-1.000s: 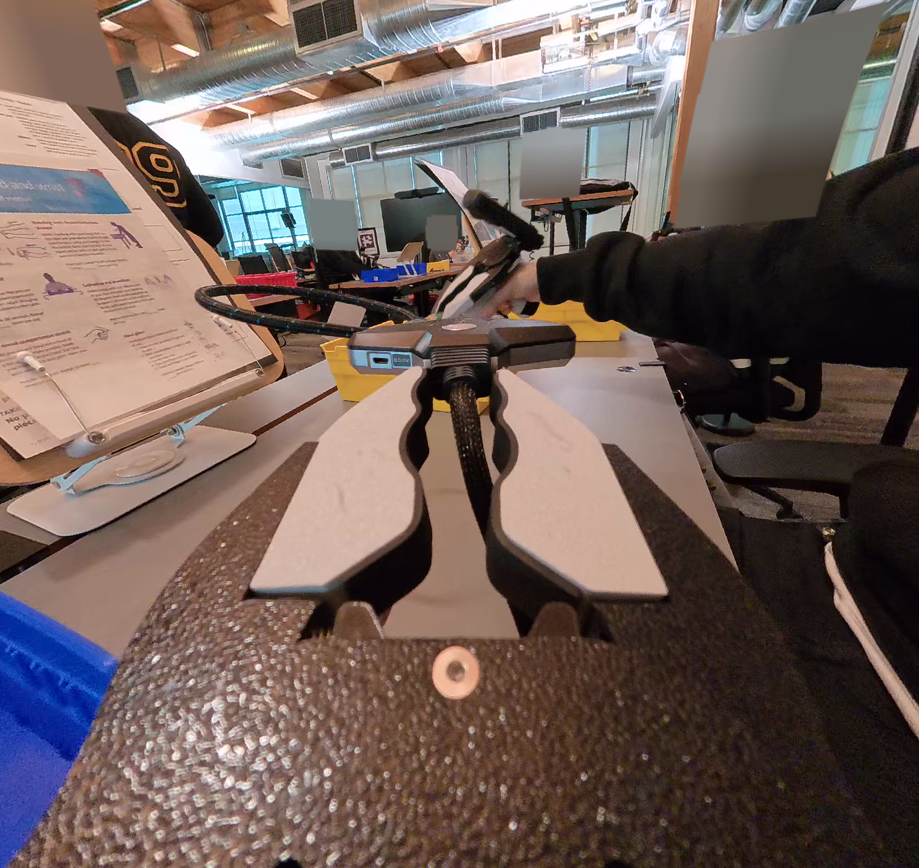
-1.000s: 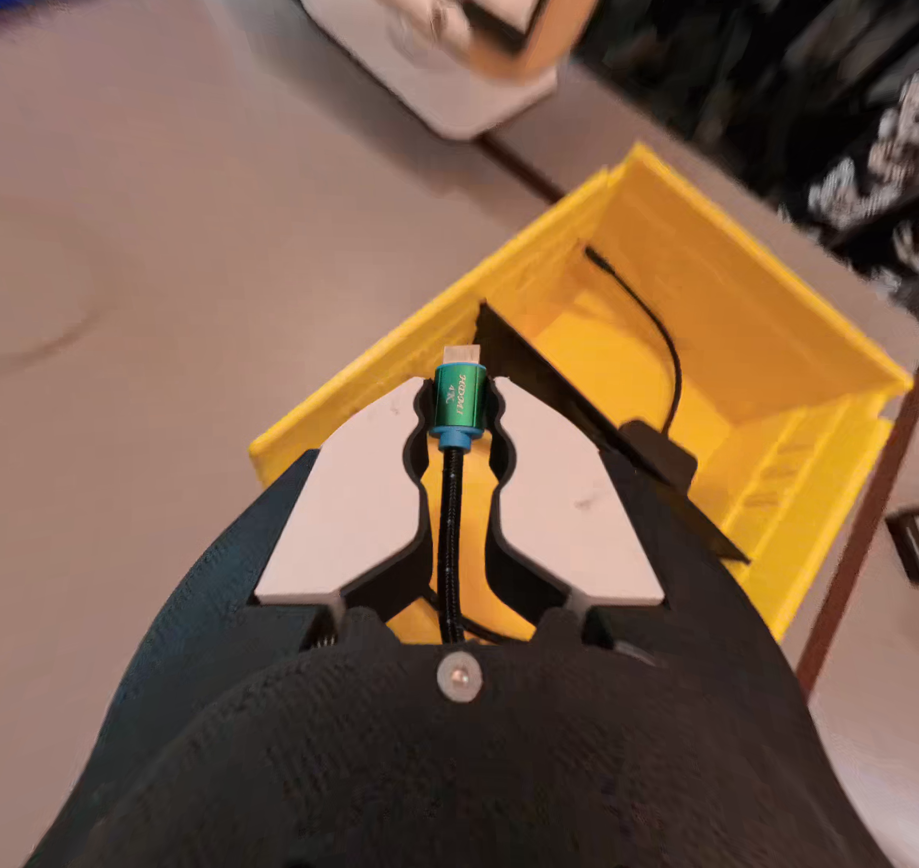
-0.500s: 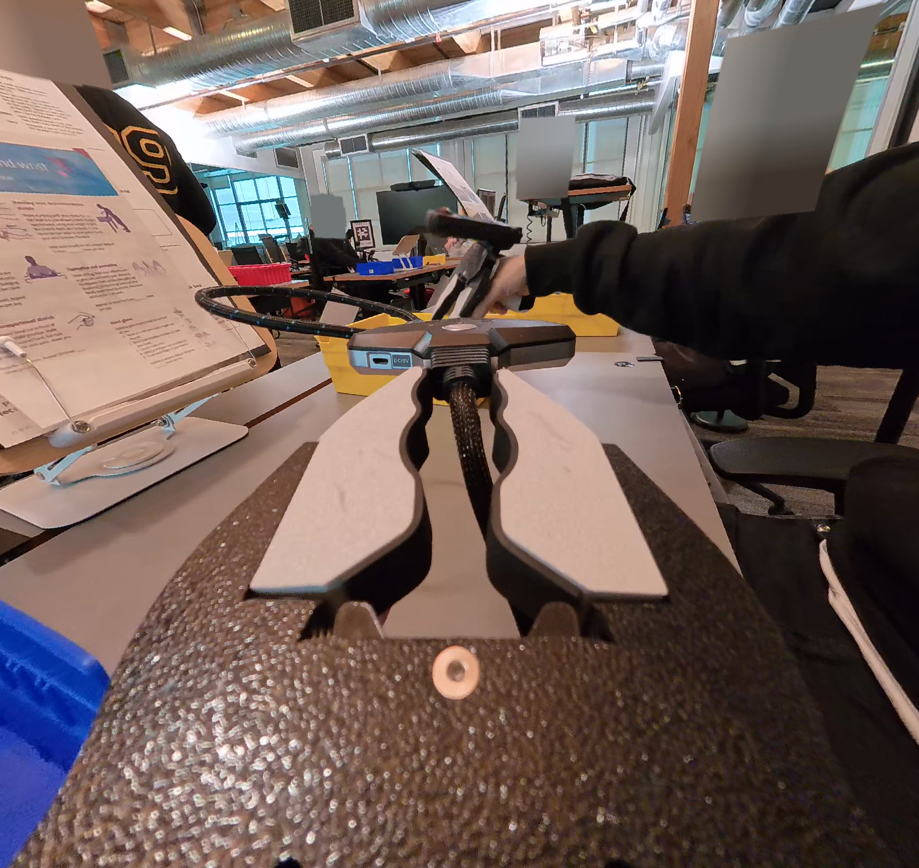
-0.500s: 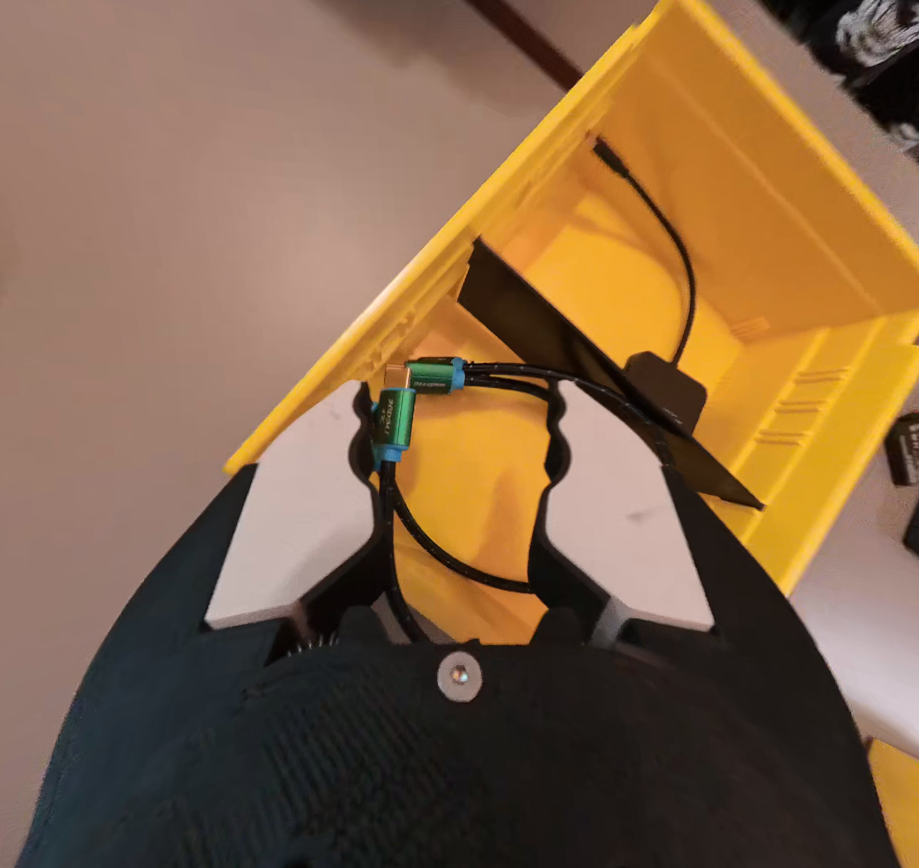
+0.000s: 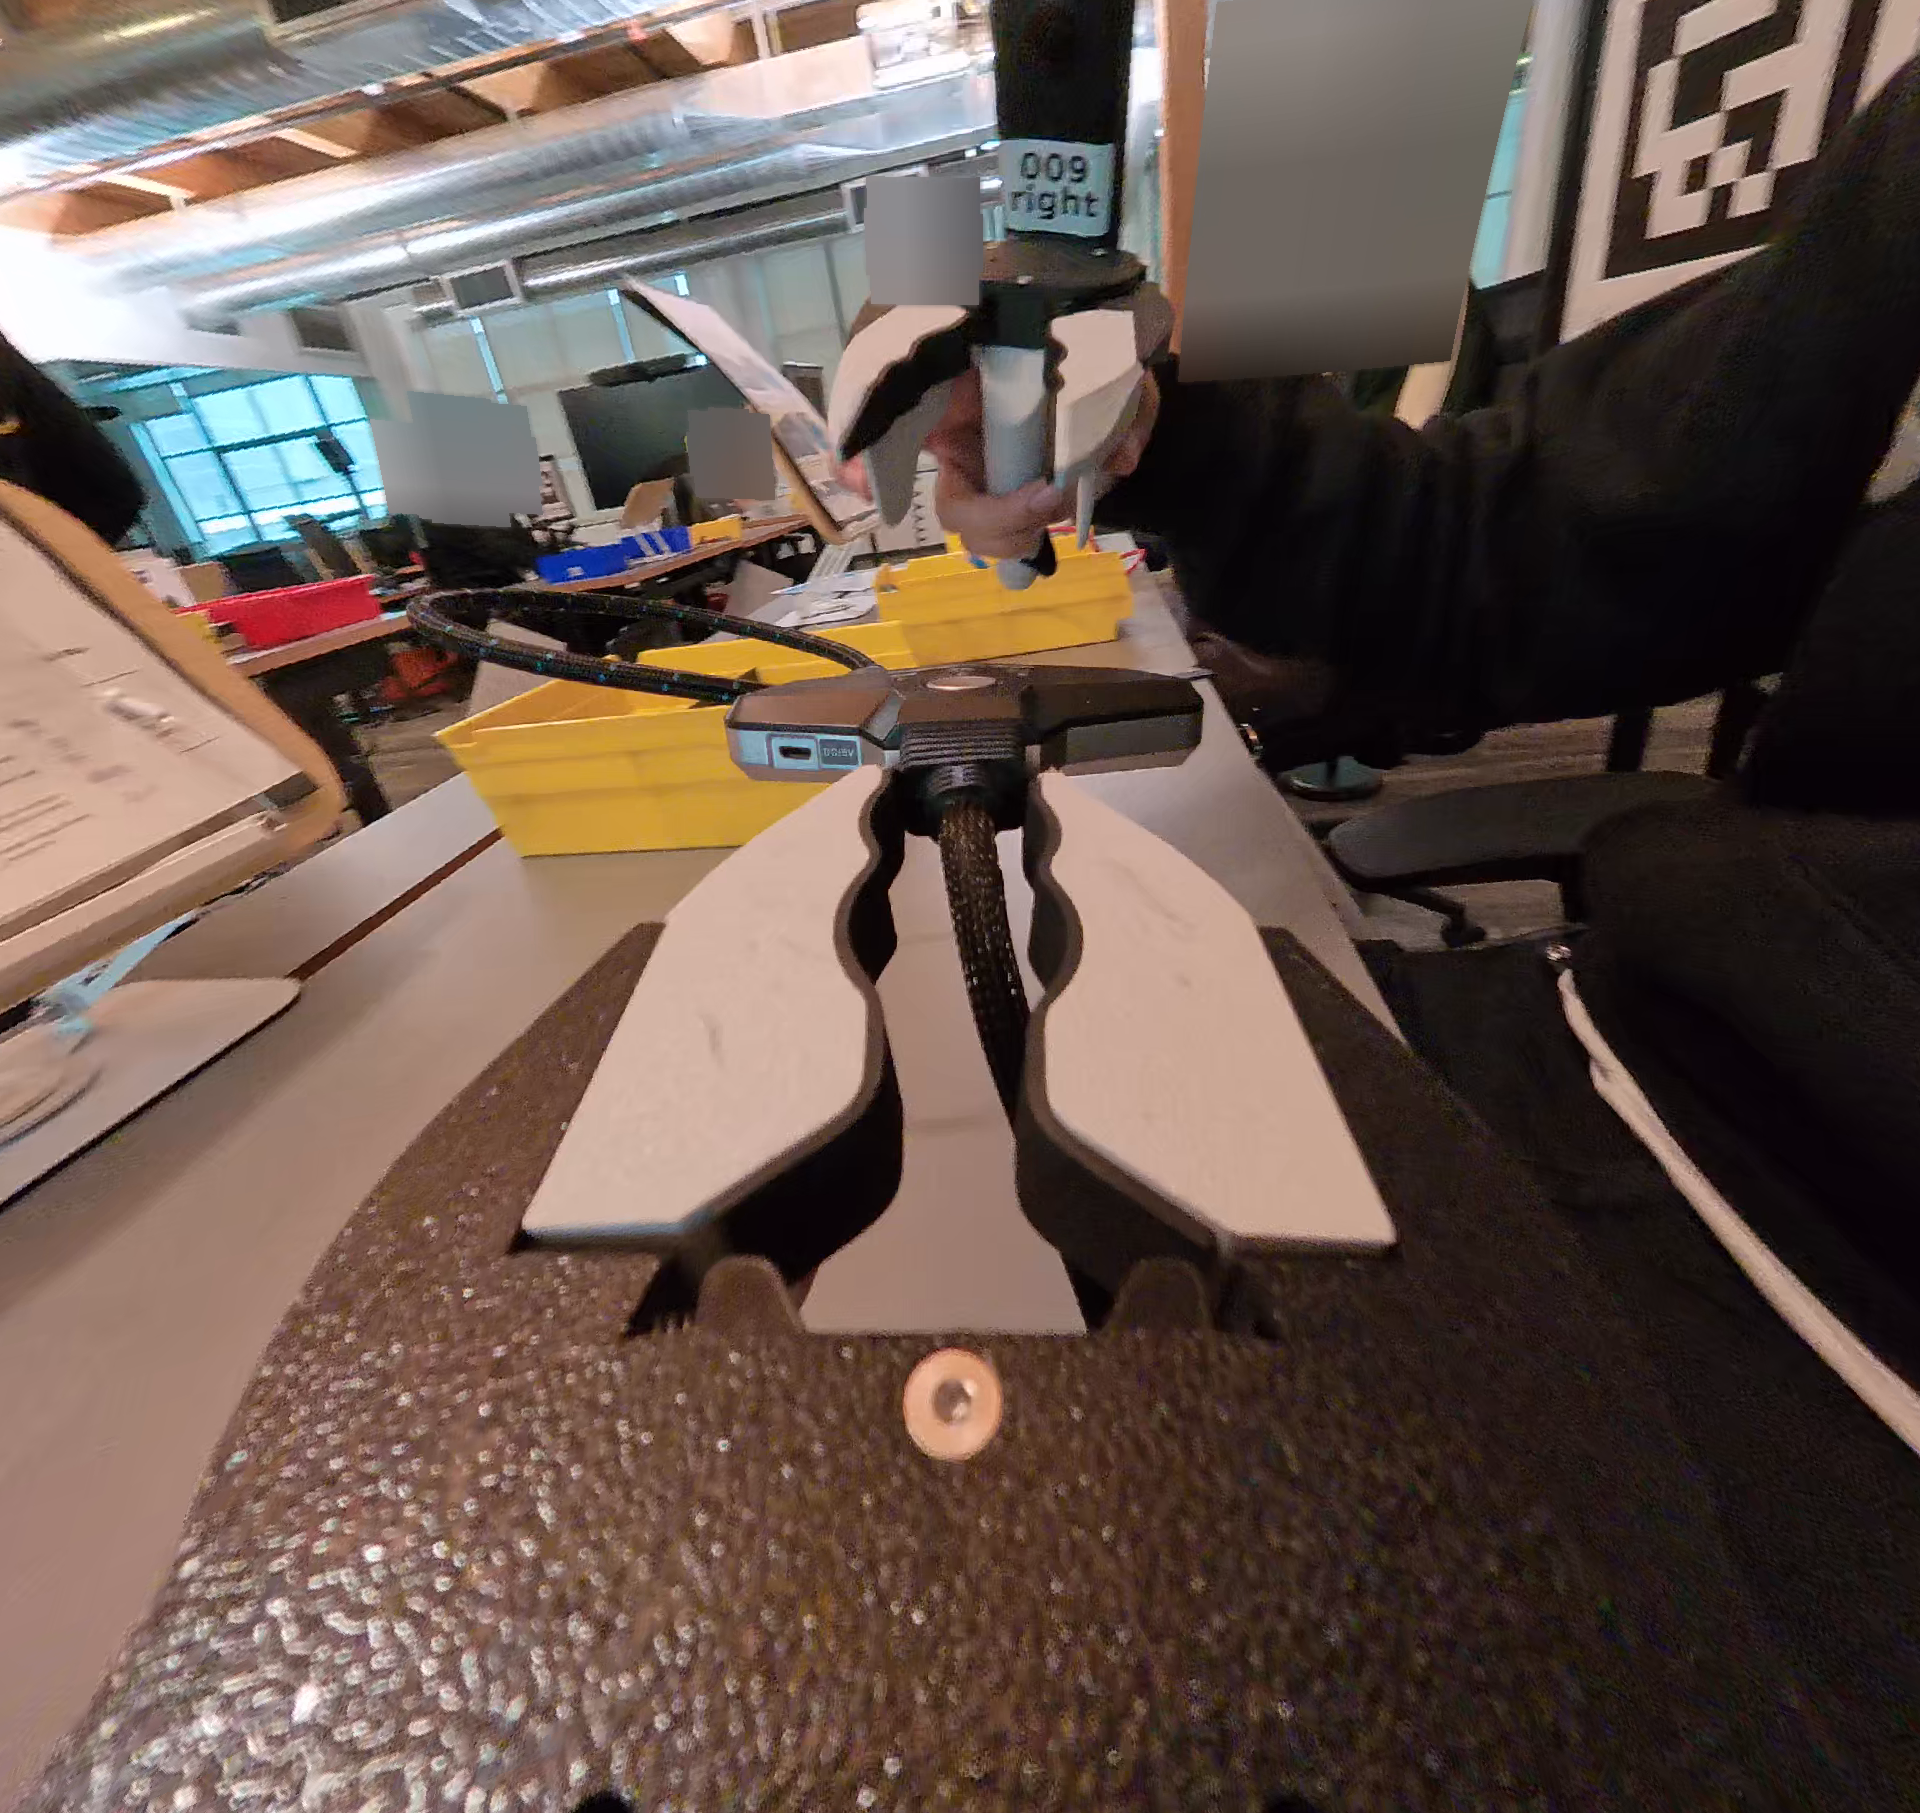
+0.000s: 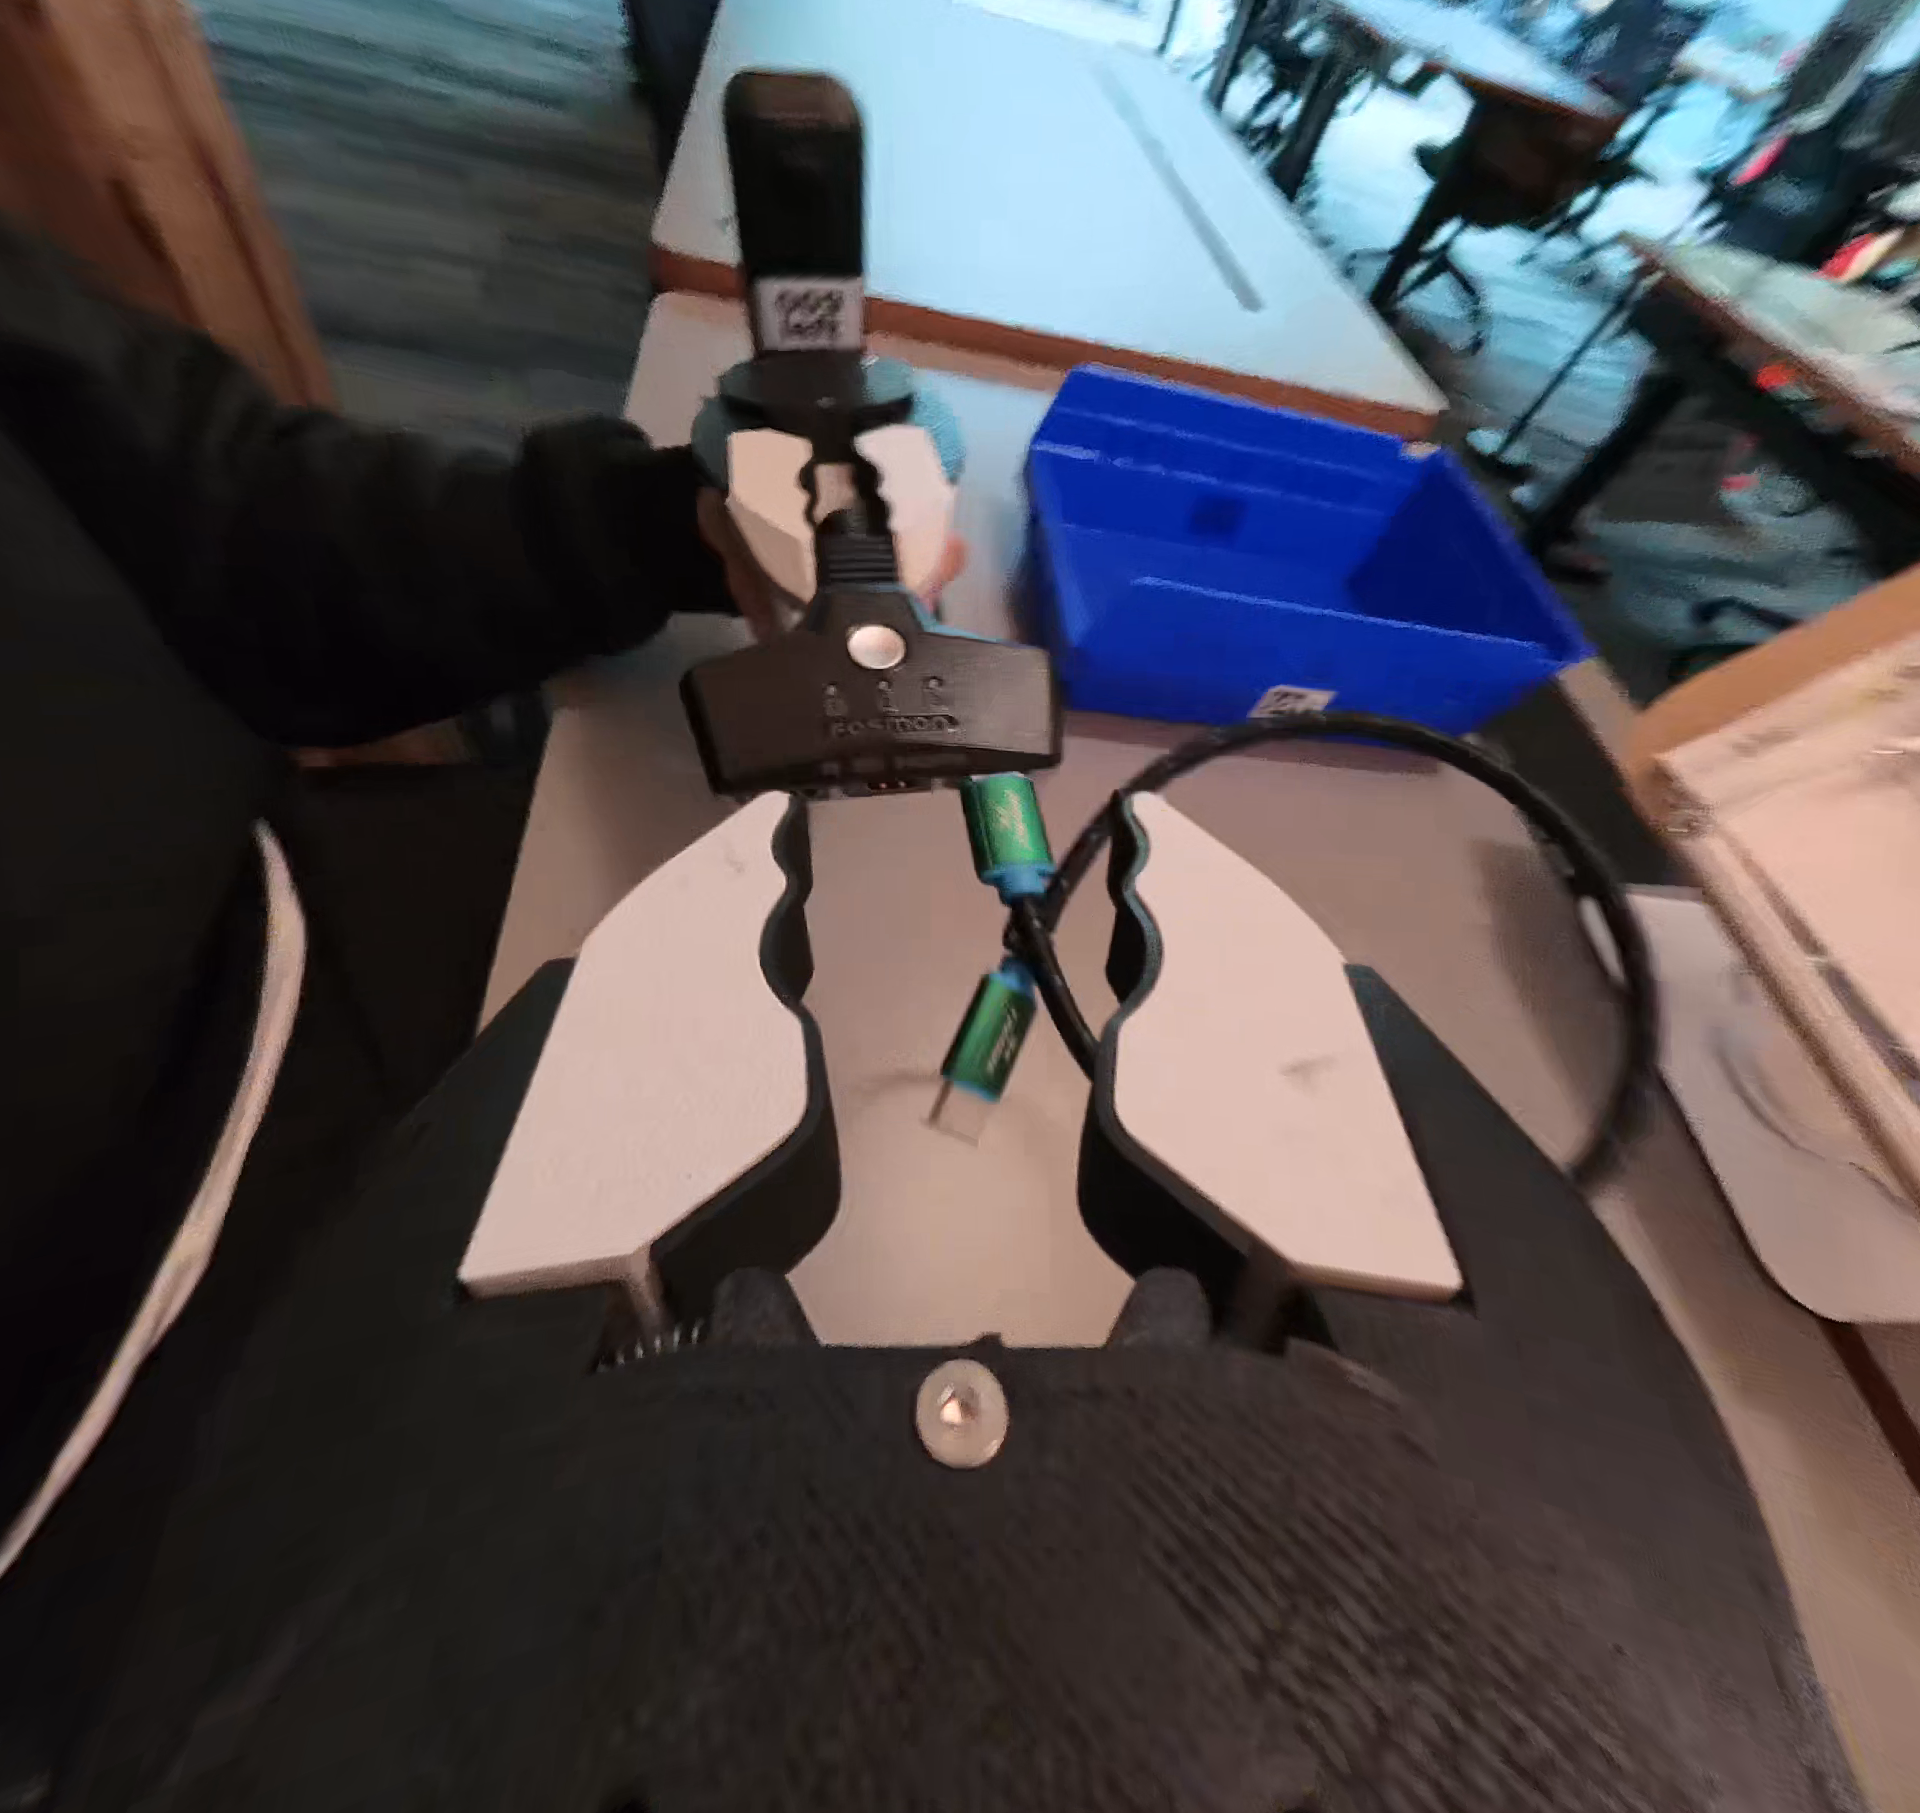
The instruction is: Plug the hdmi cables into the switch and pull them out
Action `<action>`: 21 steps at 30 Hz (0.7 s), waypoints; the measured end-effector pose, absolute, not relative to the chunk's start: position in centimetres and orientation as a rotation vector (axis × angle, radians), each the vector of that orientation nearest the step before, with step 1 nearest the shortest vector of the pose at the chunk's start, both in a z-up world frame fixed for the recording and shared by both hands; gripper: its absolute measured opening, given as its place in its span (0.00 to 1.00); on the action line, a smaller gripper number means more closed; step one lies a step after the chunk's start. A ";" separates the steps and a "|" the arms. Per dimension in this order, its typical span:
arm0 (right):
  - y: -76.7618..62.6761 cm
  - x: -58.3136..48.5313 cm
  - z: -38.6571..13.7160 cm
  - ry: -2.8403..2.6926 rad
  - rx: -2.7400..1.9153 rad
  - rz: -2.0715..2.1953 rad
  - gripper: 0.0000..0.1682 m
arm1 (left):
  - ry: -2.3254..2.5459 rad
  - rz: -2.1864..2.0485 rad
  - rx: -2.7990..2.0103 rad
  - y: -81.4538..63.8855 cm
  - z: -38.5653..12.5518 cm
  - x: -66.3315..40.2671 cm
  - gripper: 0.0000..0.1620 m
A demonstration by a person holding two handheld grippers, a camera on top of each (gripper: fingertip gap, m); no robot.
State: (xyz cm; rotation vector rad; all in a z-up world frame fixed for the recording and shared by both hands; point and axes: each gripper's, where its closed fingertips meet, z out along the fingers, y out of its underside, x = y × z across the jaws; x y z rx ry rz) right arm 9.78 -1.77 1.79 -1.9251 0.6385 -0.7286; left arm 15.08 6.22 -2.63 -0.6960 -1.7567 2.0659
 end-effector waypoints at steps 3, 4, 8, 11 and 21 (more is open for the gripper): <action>-0.7 10.8 -0.6 0.630 -2.087 -0.724 0.29 | -1.730 2.035 -0.768 6.2 -2.7 13.7 0.13; -0.4 10.9 -1.2 0.625 -2.128 -0.709 0.28 | -1.729 2.026 -0.787 6.2 -2.8 13.3 0.13; -0.7 11.7 -2.6 0.706 -2.187 -0.683 0.22 | -1.740 2.007 -0.818 6.0 -3.0 12.7 0.13; -0.9 11.7 -3.1 0.740 -2.177 -0.655 0.17 | -1.746 2.005 -0.813 5.9 -3.2 12.8 0.13; -0.4 10.8 -4.0 0.767 -2.218 -0.482 0.12 | -1.713 2.013 -0.849 6.3 -3.0 12.4 0.13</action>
